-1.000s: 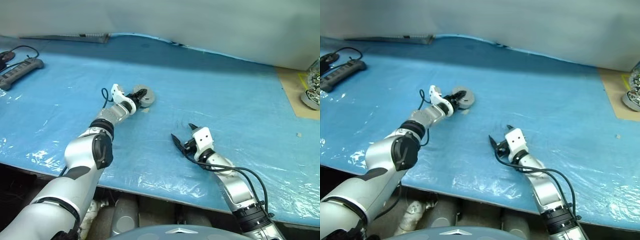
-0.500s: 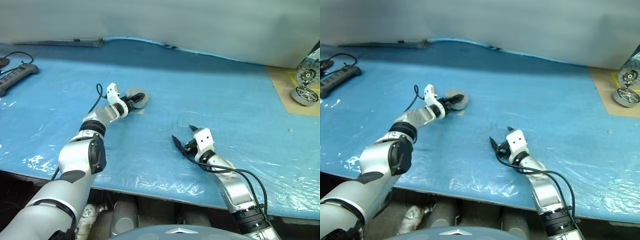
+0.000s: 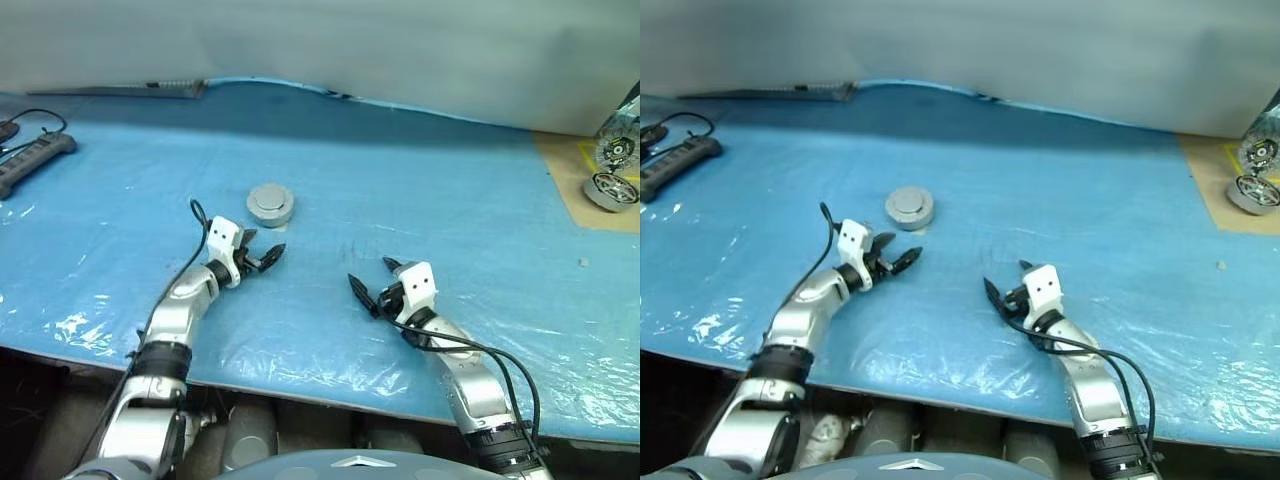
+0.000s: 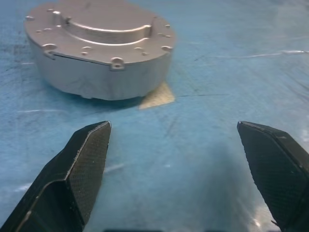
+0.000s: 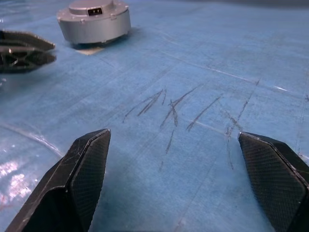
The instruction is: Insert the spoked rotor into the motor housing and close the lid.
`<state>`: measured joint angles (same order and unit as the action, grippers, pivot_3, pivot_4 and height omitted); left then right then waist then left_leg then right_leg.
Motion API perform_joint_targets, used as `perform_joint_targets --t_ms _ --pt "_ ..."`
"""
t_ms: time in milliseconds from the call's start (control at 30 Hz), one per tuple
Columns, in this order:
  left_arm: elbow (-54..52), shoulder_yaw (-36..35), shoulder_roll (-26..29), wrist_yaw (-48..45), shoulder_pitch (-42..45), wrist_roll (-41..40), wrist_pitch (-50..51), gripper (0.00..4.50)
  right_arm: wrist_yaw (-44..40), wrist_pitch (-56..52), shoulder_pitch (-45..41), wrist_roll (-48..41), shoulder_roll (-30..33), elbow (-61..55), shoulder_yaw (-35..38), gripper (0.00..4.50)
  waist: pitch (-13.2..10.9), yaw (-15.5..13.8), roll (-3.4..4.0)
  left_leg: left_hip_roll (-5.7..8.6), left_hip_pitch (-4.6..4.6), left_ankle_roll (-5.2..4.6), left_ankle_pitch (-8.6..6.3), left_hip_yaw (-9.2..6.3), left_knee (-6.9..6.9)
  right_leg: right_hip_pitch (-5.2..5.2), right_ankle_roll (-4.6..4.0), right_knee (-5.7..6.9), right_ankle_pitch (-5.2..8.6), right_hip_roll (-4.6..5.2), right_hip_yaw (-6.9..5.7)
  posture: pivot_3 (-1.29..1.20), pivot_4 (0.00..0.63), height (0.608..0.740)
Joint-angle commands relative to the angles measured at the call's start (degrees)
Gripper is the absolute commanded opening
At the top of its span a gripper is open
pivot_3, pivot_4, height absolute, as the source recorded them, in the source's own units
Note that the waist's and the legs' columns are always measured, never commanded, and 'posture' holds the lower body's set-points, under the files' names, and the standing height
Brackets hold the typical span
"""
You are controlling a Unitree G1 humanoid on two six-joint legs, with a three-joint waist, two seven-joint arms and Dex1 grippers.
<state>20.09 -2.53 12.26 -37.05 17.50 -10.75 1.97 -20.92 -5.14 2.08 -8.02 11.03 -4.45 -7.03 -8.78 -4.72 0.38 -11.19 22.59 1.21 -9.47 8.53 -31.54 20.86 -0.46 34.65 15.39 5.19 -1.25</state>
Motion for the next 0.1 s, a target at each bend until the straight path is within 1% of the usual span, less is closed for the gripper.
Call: perform_joint_targets --t_ms 33,100 --pt "-3.21 1.53 -0.22 1.20 -2.57 2.04 -6.46 4.49 0.51 1.63 1.42 -0.40 -0.92 -3.22 0.31 4.50 0.00 0.02 -0.01 0.00 0.11 -0.01 0.01 0.00 -0.02 0.09 0.01 0.00 0.00 0.00 -0.01 0.00 0.150 0.740" --pt "-4.22 1.89 -0.68 1.87 -3.82 2.05 -6.95 4.49 0.53 1.82 2.15 -0.02 -1.17 -3.68 0.13 4.50 0.00 0.11 -0.01 -0.02 0.29 0.00 0.03 0.00 -0.05 0.24 0.03 0.01 -0.02 -0.03 -0.01 0.00 0.150 0.740"
